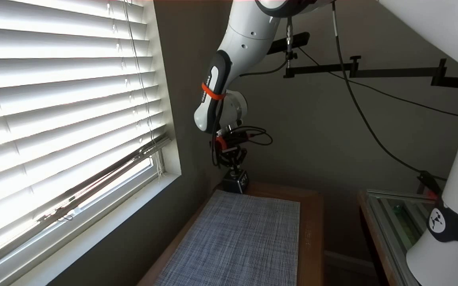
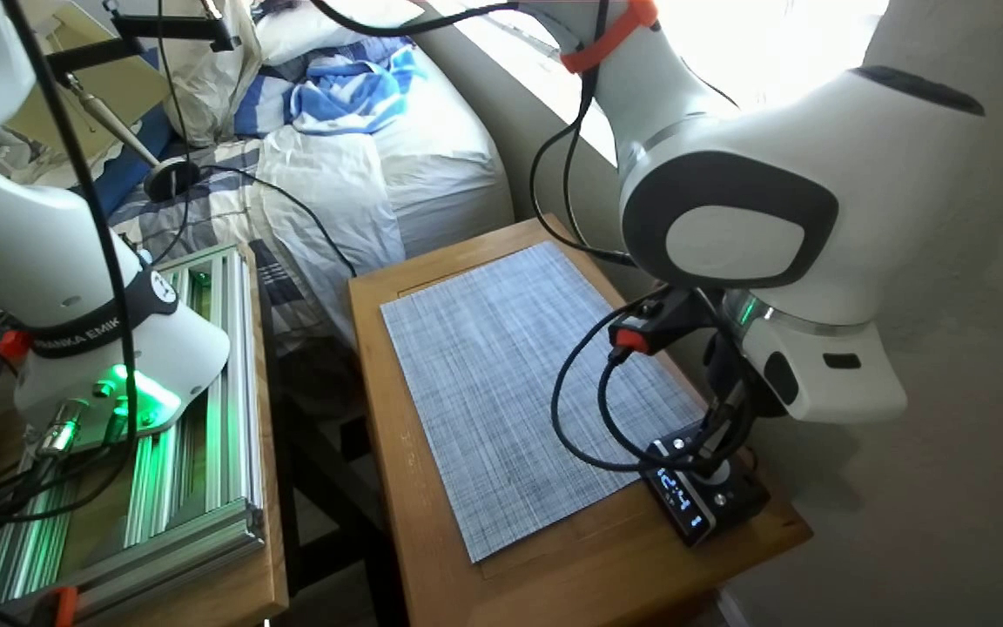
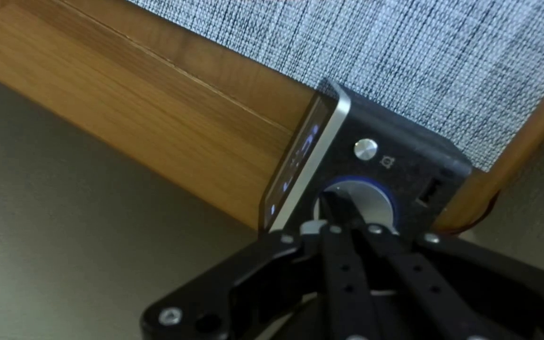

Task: Turn on the black object

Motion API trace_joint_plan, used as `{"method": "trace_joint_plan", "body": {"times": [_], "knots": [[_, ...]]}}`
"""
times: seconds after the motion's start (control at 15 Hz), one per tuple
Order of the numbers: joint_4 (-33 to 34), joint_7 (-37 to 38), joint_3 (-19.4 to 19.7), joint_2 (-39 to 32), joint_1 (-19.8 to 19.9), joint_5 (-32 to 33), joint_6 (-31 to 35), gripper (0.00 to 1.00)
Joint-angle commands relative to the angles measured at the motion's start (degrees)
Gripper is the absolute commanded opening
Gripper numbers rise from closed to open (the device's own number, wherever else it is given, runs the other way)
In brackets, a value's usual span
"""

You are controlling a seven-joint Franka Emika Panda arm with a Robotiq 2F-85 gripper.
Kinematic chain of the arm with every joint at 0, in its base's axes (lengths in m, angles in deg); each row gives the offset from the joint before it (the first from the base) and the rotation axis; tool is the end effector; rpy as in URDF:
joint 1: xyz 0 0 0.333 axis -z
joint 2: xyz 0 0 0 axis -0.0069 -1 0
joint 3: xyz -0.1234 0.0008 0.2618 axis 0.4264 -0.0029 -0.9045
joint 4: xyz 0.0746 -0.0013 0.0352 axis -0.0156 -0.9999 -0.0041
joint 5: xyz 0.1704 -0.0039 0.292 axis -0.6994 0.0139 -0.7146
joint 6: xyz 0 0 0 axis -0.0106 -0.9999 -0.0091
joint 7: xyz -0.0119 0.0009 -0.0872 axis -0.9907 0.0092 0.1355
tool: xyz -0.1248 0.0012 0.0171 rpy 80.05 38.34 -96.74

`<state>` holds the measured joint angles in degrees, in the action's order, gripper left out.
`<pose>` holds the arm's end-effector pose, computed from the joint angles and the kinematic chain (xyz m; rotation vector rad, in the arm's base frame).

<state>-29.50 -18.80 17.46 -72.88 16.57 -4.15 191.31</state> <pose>0.4919 -0.3319 0.1202 2.4658 -1.6232 -0.1716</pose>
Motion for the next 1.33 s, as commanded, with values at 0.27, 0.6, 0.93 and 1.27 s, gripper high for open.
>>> {"method": "trace_joint_plan", "body": {"times": [0.27,0.6,0.93,1.27], "knots": [[0.7,-3.1,0.2,-0.5,0.1,-1.6,0.3,0.00],[-0.6,-3.8,0.5,1.5,-0.4,-1.3,1.1,0.00],[-1.0,-4.1,0.6,2.8,-0.5,-1.3,1.5,0.00],[-1.5,-4.8,0.5,3.9,-0.5,-1.2,1.3,0.40]]}}
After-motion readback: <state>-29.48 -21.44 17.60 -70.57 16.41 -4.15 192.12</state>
